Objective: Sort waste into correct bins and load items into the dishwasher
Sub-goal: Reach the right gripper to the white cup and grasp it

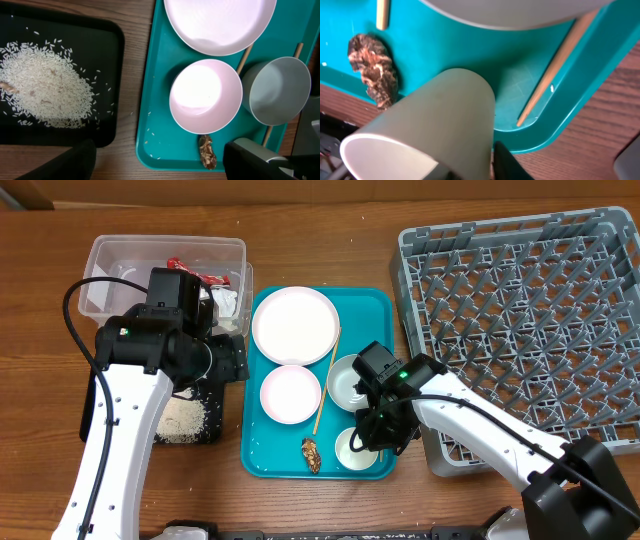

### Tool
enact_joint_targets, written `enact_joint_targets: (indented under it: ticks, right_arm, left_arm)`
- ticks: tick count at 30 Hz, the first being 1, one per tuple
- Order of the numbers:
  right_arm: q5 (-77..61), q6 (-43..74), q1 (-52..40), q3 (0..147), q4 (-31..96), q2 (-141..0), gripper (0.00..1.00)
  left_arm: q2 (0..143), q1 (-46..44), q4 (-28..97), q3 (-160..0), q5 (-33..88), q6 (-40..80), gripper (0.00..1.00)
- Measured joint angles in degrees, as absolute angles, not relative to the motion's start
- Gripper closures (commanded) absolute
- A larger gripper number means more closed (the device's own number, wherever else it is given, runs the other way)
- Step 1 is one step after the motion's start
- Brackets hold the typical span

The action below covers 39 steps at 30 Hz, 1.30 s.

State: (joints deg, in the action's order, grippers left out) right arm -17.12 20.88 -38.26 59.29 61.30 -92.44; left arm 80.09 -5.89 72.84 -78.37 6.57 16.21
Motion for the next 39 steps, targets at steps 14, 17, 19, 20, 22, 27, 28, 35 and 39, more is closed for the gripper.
enact_joint_targets:
  ticks: [14,17,19,20,22,27,28,35,39]
  right_arm:
    - [-16.84,20.99,-38.28,59.29,61.52,-92.44,0.96]
    - [-15.79,21.30,-38.28,59.29,60.36,-92.44,0.96]
    - [-14.79,21.82,-38.28,59.29,59.33,-92.44,0.96]
    - [-13.89,22.06,-38.28,59.29,58.83,-92.44,0.96]
    - [-12.36,22.70,-38.28,59.29,58.28,-92.44,0.95]
    - [-9.10,23.70,-38.30,59.29,57.67,-92.44,0.80]
    - [-8.73,23.92,-38.30,59.29,57.65,-92.44,0.78]
    - [-10.59,23.79,-38.28,59.29,57.71,-92.44,0.68]
    - [-11.84,23.77,-38.28,59.94,60.55,-92.42,0.67]
  left_arm:
    - [80.09,-5.89,72.84,-78.37,6.83,16.21,0.16]
    - [80.09,-5.89,72.75,-78.37,6.83,16.21,0.15]
    - [80.09,-5.89,72.42,-78.37,6.83,16.21,0.15]
    - [80.09,-5.89,72.23,-78.37,6.83,16.21,0.15]
    - [80.09,-5.89,71.96,-78.37,6.83,16.21,0.15]
    - [80.09,-5.89,71.99,-78.37,6.85,16.21,0.15]
    - [80.09,-5.89,71.96,-78.37,6.83,16.21,0.14]
    - [80.09,-5.89,71.96,-78.37,6.83,16.21,0.13]
    - [80.09,-5.89,71.70,-78.37,6.83,16.21,0.11]
